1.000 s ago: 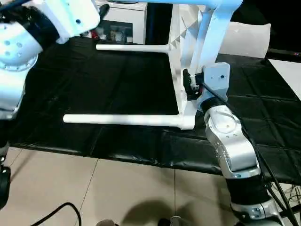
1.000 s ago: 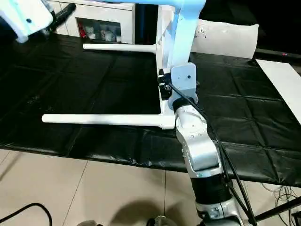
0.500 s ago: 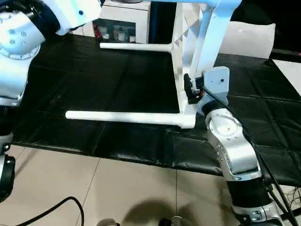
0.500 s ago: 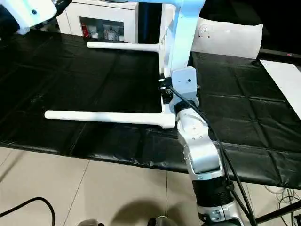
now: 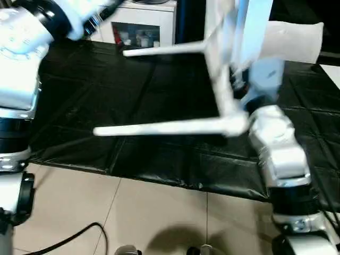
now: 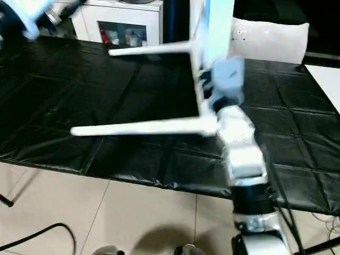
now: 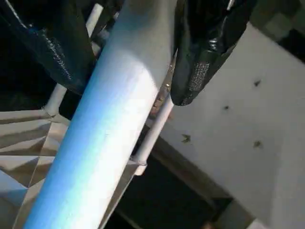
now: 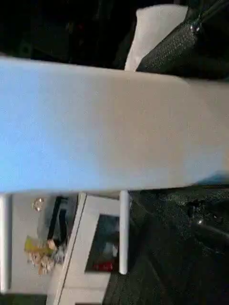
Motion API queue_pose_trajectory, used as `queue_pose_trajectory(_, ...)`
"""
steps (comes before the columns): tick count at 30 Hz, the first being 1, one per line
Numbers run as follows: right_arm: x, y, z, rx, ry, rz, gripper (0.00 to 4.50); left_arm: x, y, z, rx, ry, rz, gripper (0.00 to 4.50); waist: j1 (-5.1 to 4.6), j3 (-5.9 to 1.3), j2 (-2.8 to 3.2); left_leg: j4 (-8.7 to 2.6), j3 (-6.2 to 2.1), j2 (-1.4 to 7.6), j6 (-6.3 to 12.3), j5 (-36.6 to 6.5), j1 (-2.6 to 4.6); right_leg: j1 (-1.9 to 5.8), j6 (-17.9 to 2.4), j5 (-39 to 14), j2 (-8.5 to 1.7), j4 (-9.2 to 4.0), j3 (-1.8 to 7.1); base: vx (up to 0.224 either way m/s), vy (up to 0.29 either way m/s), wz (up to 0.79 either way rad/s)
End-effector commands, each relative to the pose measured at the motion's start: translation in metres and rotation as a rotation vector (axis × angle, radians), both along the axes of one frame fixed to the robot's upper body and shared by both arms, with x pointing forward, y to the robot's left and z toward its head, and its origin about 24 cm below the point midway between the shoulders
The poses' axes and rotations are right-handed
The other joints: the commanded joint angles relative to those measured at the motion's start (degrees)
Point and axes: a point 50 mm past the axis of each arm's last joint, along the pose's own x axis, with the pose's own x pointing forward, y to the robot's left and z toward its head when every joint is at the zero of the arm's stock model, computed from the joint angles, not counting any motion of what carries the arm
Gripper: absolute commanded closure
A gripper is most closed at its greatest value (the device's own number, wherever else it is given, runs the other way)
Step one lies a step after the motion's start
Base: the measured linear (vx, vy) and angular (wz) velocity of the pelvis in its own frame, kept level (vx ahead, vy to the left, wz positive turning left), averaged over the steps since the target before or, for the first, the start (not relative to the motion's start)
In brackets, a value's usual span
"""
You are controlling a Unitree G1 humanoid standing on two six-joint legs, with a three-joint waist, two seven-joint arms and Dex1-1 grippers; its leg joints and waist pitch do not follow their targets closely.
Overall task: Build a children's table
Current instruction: Flip table
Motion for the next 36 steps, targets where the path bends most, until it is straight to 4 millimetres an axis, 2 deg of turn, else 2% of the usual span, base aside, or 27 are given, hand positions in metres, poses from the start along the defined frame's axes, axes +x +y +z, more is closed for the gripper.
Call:
queue_pose_trajectory(1,-0.003,0.004,0.005,-0.012,-0.033,0.037,1.91,-0.008,0.011,0.023,-0.334,-0.086,-0.062,2.26,-0.25,-4.54,-0.50,-4.10,0.26,1.14,-0.66,-2.9,-0.72,4.58,-2.0,-18.3,-3.90,-4.33,3.56,0.000,0.000,0.00)
queue_pose_trajectory(4,-0.008,0.006,0.013,-0.020,-0.078,0.060,1.91,-0.010,0.013,0.024,-0.376,-0.112,-0.069,2.26,-0.23,-4.47,-0.29,-4.13,0.21,1.11,-0.61,-3.8,-0.65,4.49,-1.2,-19.9,-3.83,-4.64,3.34,0.000,0.000,0.00)
queue_pose_trajectory(7,-0.020,0.007,0.030,-0.037,-0.181,0.116,1.91,-0.016,0.022,0.019,-0.427,-0.130,-0.038,2.26,-0.20,-4.66,-0.43,-4.11,0.13,1.22,-0.14,-2.5,-0.82,4.66,-1.0,-18.0,-3.86,-4.37,3.38,0.000,0.000,0.00)
queue_pose_trajectory(9,-0.026,0.005,0.043,-0.016,-0.244,0.140,1.54,-0.017,0.025,0.011,-0.466,-0.124,-0.019,2.26,-0.25,-4.70,-0.47,-4.06,0.17,1.28,0.13,-2.0,-0.89,4.69,-1.3,-16.8,-3.81,-4.20,3.37,0.000,0.000,0.00)
queue_pose_trajectory(10,-0.028,0.004,0.047,-0.004,-0.263,0.153,1.54,-0.018,0.027,0.009,-0.475,-0.124,-0.009,2.26,-0.27,-4.82,-0.38,-4.03,0.13,1.29,0.38,-1.6,-1.01,4.84,-1.7,-15.8,-3.81,-3.99,3.36,0.000,0.000,0.00)
queue_pose_trajectory(11,-0.031,0.004,0.054,0.014,-0.306,0.170,1.48,-0.017,0.030,0.005,-0.507,-0.117,0.007,2.26,-0.37,-4.81,-0.56,-3.98,0.23,1.23,0.86,-1.9,-0.96,4.76,-1.8,-15.6,-3.73,-4.06,3.35,0.000,0.000,0.00)
queue_pose_trajectory(14,-0.037,0.004,0.065,0.053,-0.367,0.212,1.18,-0.017,0.034,-0.001,-0.538,-0.111,0.025,2.26,-0.29,-4.66,-0.56,-4.00,0.27,1.04,1.51,-2.2,-0.98,4.64,-1.0,-17.8,-3.60,-4.45,3.20,0.000,0.000,0.00)
queue_pose_trajectory(16,-0.049,0.005,0.080,0.040,-0.462,0.299,1.06,-0.015,0.041,-0.013,-0.579,-0.105,0.065,2.26,-0.32,-4.59,-0.55,-3.92,0.31,1.02,1.87,-3.6,-0.87,4.52,-0.1,-20.1,-3.54,-4.81,3.12,0.000,0.000,0.00)
queue_pose_trajectory(18,-0.056,0.005,0.088,0.049,-0.509,0.348,1.06,-0.015,0.043,-0.018,-0.586,-0.101,0.080,2.26,-0.28,-4.60,-0.33,-3.93,0.28,1.04,2.15,-3.6,-0.84,4.33,0.2,-20.7,-3.55,-4.99,3.07,0.000,0.000,0.00)
queue_pose_trajectory(19,-0.056,0.005,0.088,0.050,-0.510,0.349,1.06,-0.015,0.043,-0.018,-0.586,-0.101,0.080,2.26,-0.32,-4.64,-0.43,-3.91,0.31,0.97,2.36,-3.6,-0.85,4.36,0.3,-20.8,-3.47,-5.09,3.04,0.000,0.000,0.00)
queue_pose_trajectory(21,-0.067,0.007,0.101,0.094,-0.570,0.422,1.06,-0.015,0.046,-0.022,-0.603,-0.097,0.087,2.26,-0.30,-4.69,-0.50,-3.92,0.26,0.94,2.69,-3.6,-0.84,4.38,0.6,-20.7,-3.37,-5.12,3.01,0.000,0.000,0.00)
queue_pose_trajectory(25,-0.078,0.017,0.112,0.130,-0.600,0.540,1.06,-0.016,0.049,-0.030,-0.605,-0.093,0.037,2.26,-0.23,-4.70,-0.26,-4.08,0.00,1.06,2.71,-3.5,-0.87,4.31,0.1,-19.5,-3.39,-5.00,2.96,0.000,0.000,0.00)
queue_pose_trajectory(28,-0.075,0.021,0.093,0.195,-0.483,0.567,1.06,-0.016,0.052,-0.039,-0.603,-0.076,0.000,2.26,-0.24,-4.68,-0.23,-4.33,-0.10,1.28,2.40,-3.7,-0.84,4.24,-0.1,-19.6,-3.58,-5.11,2.99,0.000,0.000,0.00)
queue_pose_trajectory(29,-0.074,0.021,0.083,0.181,-0.439,0.565,1.06,-0.016,0.053,-0.042,-0.610,-0.069,-0.007,2.26,-0.19,-4.70,-0.48,-4.39,-0.13,1.36,2.27,-3.6,-0.87,4.37,-0.2,-19.2,-3.66,-5.22,2.97,0.000,0.000,0.00)
queue_pose_trajectory(31,-0.074,0.021,0.055,0.190,-0.342,0.559,1.06,-0.016,0.058,-0.053,-0.623,-0.048,-0.034,2.27,-0.09,-4.80,-0.37,-4.44,-0.20,1.51,2.02,-3.6,-0.77,4.37,-0.8,-18.3,-3.85,-5.12,3.02,0.000,0.000,0.00)
queue_pose_trajectory(33,-0.077,0.018,0.032,0.234,-0.262,0.543,1.06,-0.016,0.063,-0.064,-0.629,-0.025,-0.033,2.28,-0.06,-4.79,-0.69,-4.54,-0.12,1.55,2.29,-3.5,-0.94,4.55,-1.2,-18.1,-4.10,-5.26,3.09,0.000,0.000,0.00)
queue_pose_trajectory(35,-0.079,0.015,0.018,0.263,-0.205,0.522,1.06,-0.016,0.068,-0.071,-0.633,-0.014,-0.022,2.31,-0.15,-5.05,-0.74,-4.55,-0.23,1.61,2.68,-2.4,-1.08,4.70,-2.2,-15.5,-4.06,-4.92,3.09,0.000,0.000,0.00)
queue_pose_trajectory(36,-0.080,0.011,0.006,0.284,-0.154,0.492,1.06,-0.016,0.070,-0.076,-0.635,-0.003,-0.015,2.31,-0.15,-4.90,-0.69,-4.62,-0.22,1.69,2.70,-2.8,-0.97,4.57,-2.5,-15.5,-4.09,-4.96,3.10,0.000,0.000,0.00)
